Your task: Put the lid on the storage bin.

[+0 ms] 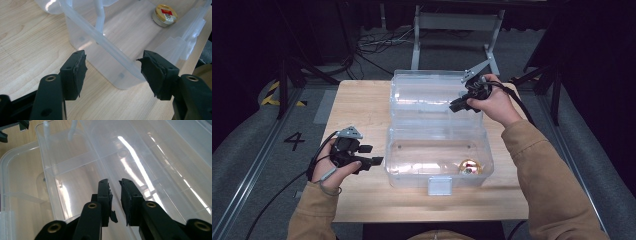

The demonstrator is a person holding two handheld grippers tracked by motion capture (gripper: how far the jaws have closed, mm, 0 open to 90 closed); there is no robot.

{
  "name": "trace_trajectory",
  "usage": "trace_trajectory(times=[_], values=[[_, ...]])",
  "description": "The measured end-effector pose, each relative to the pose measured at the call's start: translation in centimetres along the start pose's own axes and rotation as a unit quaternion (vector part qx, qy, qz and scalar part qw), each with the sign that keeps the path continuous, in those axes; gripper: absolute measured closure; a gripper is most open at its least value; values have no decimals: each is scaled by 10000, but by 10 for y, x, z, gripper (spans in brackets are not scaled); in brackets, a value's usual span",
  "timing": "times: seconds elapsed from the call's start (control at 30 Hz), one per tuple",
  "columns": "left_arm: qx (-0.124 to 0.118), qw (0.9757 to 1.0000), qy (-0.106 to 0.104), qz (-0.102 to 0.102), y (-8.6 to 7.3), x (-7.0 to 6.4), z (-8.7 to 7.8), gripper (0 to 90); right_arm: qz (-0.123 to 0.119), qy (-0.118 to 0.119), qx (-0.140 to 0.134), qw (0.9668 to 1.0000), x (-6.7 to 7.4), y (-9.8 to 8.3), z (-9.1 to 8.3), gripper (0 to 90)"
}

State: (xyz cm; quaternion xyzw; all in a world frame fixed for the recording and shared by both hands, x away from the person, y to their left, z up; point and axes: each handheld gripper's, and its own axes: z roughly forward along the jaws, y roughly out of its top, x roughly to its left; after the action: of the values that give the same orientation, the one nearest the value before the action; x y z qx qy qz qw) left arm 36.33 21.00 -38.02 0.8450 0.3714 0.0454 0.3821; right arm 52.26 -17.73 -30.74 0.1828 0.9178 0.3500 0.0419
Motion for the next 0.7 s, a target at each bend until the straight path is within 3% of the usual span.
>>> trace_trajectory(times=[0.27,0.4,0.7], values=[[-30,9998,-106,145,4,-8,3,375,-7,40,19,10000,-1,-1,0,795],[-15,9992,-259,294,8,-17,7,376,43,65,19,10000,-1,-1,0,797],[232,9966,-482,630,15,-36,26,383,77,87,11,9999,-2,-1,0,801]])
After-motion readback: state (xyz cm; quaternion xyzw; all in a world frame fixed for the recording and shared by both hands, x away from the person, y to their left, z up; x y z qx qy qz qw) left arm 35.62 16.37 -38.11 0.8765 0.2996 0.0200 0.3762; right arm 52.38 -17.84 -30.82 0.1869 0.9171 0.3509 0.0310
